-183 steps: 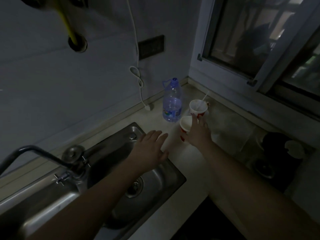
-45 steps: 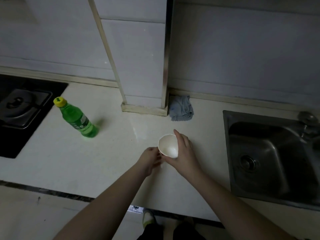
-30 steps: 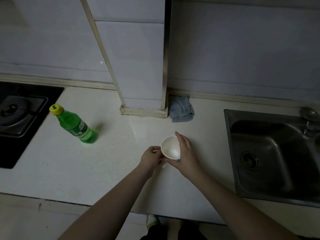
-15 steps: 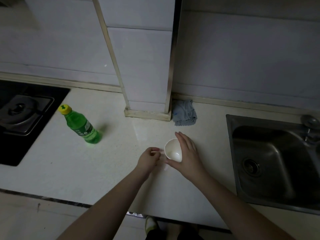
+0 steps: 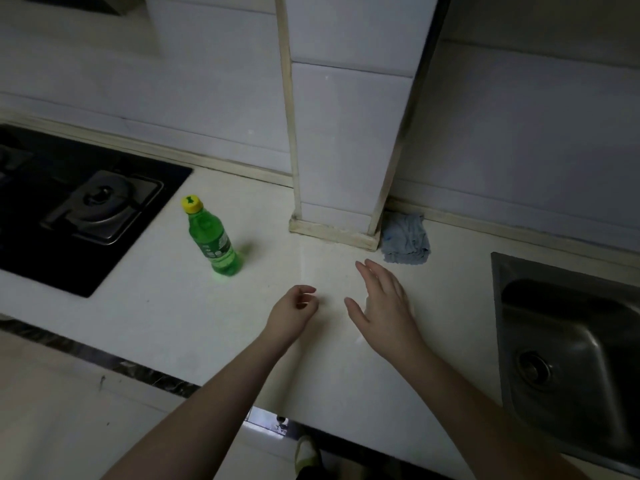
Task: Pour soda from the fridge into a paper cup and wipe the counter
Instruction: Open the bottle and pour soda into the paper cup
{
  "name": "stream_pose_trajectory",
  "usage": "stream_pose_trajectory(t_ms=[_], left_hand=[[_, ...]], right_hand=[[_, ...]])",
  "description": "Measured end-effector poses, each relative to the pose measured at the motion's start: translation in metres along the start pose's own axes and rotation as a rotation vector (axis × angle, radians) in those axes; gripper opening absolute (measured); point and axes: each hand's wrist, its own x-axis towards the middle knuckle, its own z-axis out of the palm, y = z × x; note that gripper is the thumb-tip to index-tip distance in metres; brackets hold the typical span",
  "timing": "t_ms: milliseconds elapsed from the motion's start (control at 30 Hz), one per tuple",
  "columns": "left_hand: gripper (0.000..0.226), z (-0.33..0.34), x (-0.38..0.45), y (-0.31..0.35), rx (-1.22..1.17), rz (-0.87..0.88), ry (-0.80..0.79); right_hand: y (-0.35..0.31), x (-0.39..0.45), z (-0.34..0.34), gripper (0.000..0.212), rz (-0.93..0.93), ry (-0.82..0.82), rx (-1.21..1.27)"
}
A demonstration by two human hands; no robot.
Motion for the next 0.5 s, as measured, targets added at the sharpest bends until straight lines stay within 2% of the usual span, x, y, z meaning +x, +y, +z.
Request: stream_pose_trajectory(t_ms=[167, 333, 500], left_hand=[[0.021, -0.035, -0.003, -0.005, -0.069, 0.009, 0.081], [0.020, -0.073, -0.005, -0.009, -0.156, 0.002, 0.194], [0.013, -0.111, 0.001, -0.014, -0.211, 0.004, 0.471]], right_hand=[[-0.030, 0.015, 0.011, 0.056, -0.070, -0.063, -0.003], [-0.061, 0.034, 0.028, 0.061, -0.129, -0.125, -0.030], [-0.091, 0.056, 0.046, 0.063, -0.194, -0.163, -0.024]])
